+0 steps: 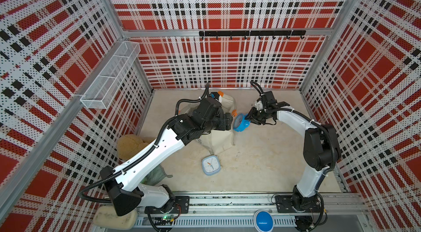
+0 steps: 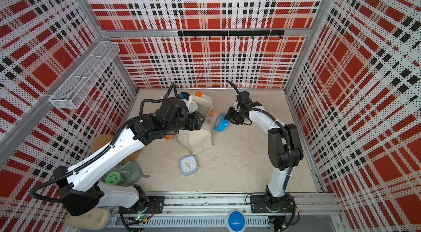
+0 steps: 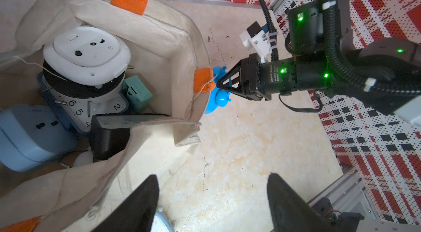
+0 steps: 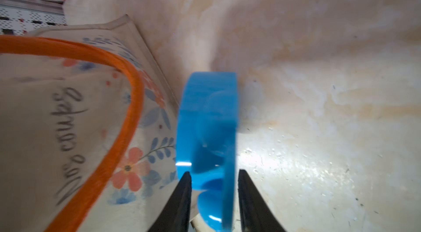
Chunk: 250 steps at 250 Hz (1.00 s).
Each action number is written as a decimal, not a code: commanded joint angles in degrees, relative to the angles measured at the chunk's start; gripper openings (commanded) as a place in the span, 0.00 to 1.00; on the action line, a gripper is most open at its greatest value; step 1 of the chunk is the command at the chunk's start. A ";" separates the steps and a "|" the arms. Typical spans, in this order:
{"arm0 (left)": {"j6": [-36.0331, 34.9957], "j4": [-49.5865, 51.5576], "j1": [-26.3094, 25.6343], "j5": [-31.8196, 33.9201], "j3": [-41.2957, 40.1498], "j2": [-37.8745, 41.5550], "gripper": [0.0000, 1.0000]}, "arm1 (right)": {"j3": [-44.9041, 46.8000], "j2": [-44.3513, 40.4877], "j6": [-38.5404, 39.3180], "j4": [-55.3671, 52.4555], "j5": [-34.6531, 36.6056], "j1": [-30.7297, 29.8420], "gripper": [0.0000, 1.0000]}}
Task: Take the alarm clock out of the canvas bag
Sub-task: Place the alarm at the center of the board.
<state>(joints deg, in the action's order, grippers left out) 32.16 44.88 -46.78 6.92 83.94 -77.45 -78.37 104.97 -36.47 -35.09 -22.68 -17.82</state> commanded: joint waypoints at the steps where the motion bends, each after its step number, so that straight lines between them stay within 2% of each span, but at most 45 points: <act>1: 0.60 -0.76 -0.69 0.71 2.09 -0.71 0.78 | 2.04 -0.63 1.37 -2.60 1.85 -0.07 0.37; 41: 0.58 -0.33 -1.38 0.98 3.00 -1.47 0.78 | 4.56 -0.91 0.88 -0.89 1.39 0.60 0.37; 82: 0.53 0.50 -1.86 1.22 4.00 -2.03 0.78 | 2.86 1.67 0.86 -0.19 0.92 1.36 0.38; 135: 1.83 4.76 -1.91 4.74 4.74 -1.60 0.79 | -0.48 1.61 1.21 -2.84 3.40 2.27 0.49; 154: 3.82 6.79 -1.26 6.48 4.92 -1.25 0.79 | -1.88 -0.56 1.88 -4.30 4.29 2.14 0.50; 180: 7.48 7.92 1.66 6.50 3.51 -0.04 0.79 | -5.60 -5.44 4.06 -6.86 6.28 1.00 0.50; 206: 11.51 7.62 6.81 3.72 0.31 2.05 0.79 | -14.03 -8.76 9.16 -11.19 9.21 -2.58 0.51; 250: 16.27 4.83 15.87 -3.32 -8.17 6.14 0.79 | -34.13 -4.87 18.36 -20.64 16.55 -11.66 0.54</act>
<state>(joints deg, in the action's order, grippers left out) 43.11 50.50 -35.33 8.27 80.42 -74.24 -101.82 99.53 -26.79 -48.97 -12.14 -23.97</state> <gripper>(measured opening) 0.793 0.535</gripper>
